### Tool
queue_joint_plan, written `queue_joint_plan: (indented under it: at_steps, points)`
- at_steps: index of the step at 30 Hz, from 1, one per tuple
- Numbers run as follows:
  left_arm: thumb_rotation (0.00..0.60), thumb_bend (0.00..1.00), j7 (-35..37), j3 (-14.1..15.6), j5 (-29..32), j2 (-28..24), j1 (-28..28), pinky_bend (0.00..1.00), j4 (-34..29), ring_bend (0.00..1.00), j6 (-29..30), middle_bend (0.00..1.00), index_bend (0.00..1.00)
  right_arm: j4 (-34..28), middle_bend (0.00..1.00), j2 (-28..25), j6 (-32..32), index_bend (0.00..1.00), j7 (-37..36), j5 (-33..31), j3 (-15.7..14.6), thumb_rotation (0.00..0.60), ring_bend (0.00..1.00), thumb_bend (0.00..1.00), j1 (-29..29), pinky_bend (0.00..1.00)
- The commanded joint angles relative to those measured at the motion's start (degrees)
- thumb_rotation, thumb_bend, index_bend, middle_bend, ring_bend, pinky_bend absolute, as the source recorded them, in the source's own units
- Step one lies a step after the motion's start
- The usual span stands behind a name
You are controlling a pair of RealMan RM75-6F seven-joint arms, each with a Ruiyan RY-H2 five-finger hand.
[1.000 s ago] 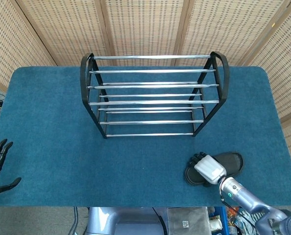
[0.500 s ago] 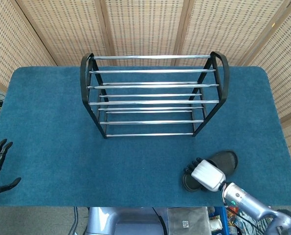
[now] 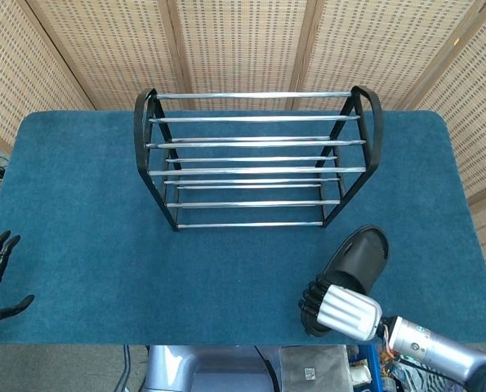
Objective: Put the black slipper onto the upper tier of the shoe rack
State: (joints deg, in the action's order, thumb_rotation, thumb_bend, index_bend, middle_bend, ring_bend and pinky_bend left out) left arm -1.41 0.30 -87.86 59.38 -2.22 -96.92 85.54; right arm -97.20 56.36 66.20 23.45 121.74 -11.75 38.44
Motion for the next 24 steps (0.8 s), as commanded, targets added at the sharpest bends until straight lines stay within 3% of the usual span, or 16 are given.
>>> queue_joint_plan:
  at_steps: [1, 13, 24]
  points:
    - [0.600, 0.20, -0.14, -0.05, 0.20, 0.05, -0.09, 0.00, -0.06, 0.00, -0.20, 0.00, 0.00, -1.17, 0.50, -2.02, 0.05, 0.44, 2.58, 1.60, 1.35, 0.600, 0.33, 0.52, 0.71, 0.34]
    - [0.600, 0.20, -0.83, -0.21, 0.80, 0.20, -0.30, 0.00, -0.33, 0.00, -0.66, 0.00, 0.00, -8.42, 0.51, -7.56, -1.28, 0.45, 5.52, 7.91, 3.15, 0.600, 0.34, 0.56, 2.72, 0.36]
    - [0.600, 0.20, -1.30, -0.35, 1.55, 0.39, -0.64, 0.00, -0.30, 0.00, -1.46, 0.00, 0.00, -13.40, 0.52, -6.77, -12.85, 0.47, 4.30, 5.93, 8.93, 0.600, 0.34, 0.70, 10.12, 0.38]
